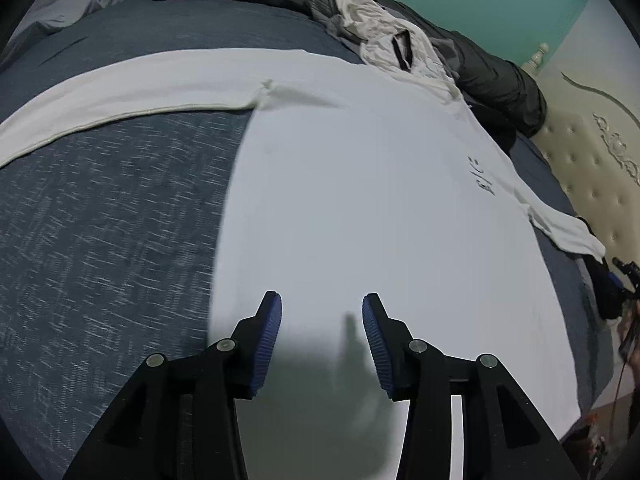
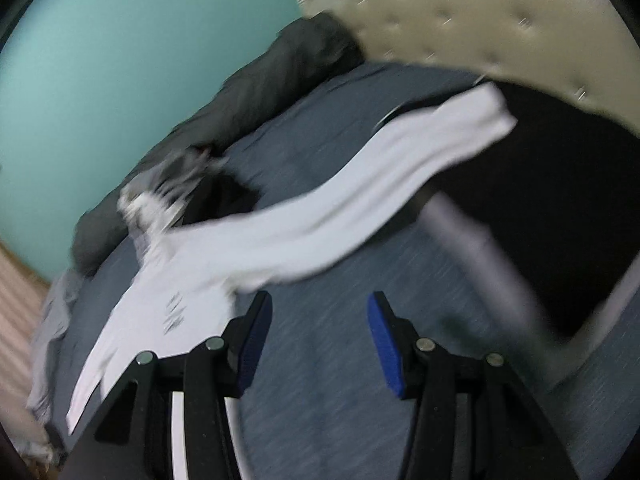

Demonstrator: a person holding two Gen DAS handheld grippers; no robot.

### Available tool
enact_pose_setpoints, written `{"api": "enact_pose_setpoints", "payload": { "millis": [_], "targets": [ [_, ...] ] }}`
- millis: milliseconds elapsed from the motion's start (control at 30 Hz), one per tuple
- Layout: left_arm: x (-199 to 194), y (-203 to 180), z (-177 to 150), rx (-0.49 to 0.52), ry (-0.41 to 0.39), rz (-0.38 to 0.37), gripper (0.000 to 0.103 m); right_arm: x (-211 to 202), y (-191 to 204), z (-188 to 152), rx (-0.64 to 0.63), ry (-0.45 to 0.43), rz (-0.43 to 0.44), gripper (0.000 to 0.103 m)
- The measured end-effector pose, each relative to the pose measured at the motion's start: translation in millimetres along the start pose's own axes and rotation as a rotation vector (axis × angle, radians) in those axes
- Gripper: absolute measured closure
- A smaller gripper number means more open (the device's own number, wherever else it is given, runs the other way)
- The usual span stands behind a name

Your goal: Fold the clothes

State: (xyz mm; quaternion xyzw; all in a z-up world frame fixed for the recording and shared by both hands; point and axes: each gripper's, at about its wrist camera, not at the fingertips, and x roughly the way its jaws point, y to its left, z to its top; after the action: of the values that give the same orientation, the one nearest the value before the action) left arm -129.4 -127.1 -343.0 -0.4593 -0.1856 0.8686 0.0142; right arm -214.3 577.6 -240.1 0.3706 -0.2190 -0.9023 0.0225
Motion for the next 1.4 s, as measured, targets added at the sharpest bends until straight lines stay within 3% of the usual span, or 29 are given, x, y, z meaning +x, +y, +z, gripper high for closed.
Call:
{"api": "enact_pose_setpoints", "payload": {
  "millis": [100, 200, 333, 433, 500, 700, 900, 1000, 1067, 1133, 1400],
  "targets": [
    [-1.3, 7.5, 4.3, -0.028, -0.016, 0.012, 0.056, 10.0, -29.1, 34.7, 0.026, -0.017, -0.071, 0.053],
    [-0.3, 10.2, 10.2, -0.047, -0.025, 0.011, 0.056, 23.8, -61.8, 60.7, 0.122, 0.009, -0.100, 0.053],
    [4.0, 8.5, 15.7, -0.053, -0.028, 0.004, 0.056, 25.9, -94.0, 86.9, 0.206, -0.028, -0.142, 0.053],
    [8.2, 5.5, 18.6, -0.051, -0.026, -0.002, 0.056, 26.2, -104.5, 102.8, 0.227, -0.061, -0.147, 0.026],
    [11.0, 3.5, 20.6, -0.049, -0.024, -0.006, 0.056, 29.4, -108.7, 110.9, 0.250, -0.061, -0.140, 0.025],
    [15.9, 0.5, 20.8, -0.037, -0.019, -0.002, 0.056, 60.8, -99.6, 132.5, 0.163, 0.010, -0.176, 0.025],
    [21.3, 4.7, 20.9, -0.067, -0.008, -0.010, 0.056, 82.7, -98.8, 132.2, 0.098, 0.054, -0.204, 0.025],
    [21.8, 4.8, 21.4, -0.062, -0.010, -0.004, 0.056, 82.3, -94.1, 128.2, 0.061, 0.025, -0.177, 0.042],
    [22.7, 5.0, 20.9, -0.062, -0.008, -0.004, 0.056, 84.0, -89.0, 127.3, 0.029, 0.027, -0.182, 0.081],
    [23.3, 5.0, 19.9, -0.063, -0.005, -0.009, 0.056, 83.9, -82.7, 126.1, -0.005, 0.023, -0.190, 0.094],
    [17.1, 1.9, 16.0, -0.070, -0.015, -0.047, 0.056, 54.6, -40.2, 140.6, -0.116, -0.067, -0.145, 0.099]
  ]
}}
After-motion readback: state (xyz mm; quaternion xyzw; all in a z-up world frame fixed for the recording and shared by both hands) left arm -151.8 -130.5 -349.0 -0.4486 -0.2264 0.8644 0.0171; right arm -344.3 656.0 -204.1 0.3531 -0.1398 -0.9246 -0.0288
